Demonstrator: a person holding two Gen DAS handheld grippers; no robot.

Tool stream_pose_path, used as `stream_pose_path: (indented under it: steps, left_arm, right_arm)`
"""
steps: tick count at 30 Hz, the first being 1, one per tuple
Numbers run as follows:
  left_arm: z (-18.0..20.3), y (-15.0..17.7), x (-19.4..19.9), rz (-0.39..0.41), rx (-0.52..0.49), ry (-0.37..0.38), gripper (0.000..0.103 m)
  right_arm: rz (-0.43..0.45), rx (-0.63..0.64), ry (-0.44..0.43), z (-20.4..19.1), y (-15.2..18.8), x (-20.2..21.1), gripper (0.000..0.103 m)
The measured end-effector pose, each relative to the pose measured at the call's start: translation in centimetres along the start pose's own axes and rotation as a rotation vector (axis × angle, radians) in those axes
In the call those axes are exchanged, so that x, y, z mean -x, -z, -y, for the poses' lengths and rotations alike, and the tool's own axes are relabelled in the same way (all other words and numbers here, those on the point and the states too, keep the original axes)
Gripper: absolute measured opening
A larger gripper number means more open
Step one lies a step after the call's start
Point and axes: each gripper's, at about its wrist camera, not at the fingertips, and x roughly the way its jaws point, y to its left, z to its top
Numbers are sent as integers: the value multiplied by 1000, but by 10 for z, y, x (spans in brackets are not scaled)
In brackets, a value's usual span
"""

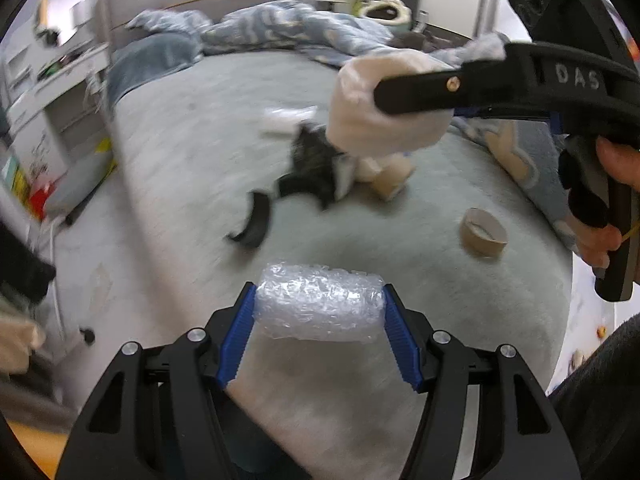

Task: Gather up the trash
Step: 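Carry the bubble wrap and tissue with both tools over the green bin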

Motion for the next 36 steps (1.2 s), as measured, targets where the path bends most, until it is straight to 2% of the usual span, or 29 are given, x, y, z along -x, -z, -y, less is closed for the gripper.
stream_pose_path:
  steps: [8, 15, 24, 28, 36]
  left_arm:
    - [-57, 32, 15, -10, 158, -91, 65]
    - [-91, 53, 18, -37, 212, -144, 65]
    - [-143, 90, 0, -168, 347, -184, 64]
    - [-156, 104, -4, -210, 375, -202, 64]
    - [-174, 132, -25, -332, 441, -168, 64]
  right_arm:
    - [-34, 44, -26, -50, -6, -25, 50]
    - [-55, 57, -26, -76, -6, -41, 50]
    - [-59, 73, -40, -102, -11, -62, 50]
    - [-65, 79, -53, -113, -12, -74, 50]
    - [-139, 118, -88, -142, -8, -111, 50]
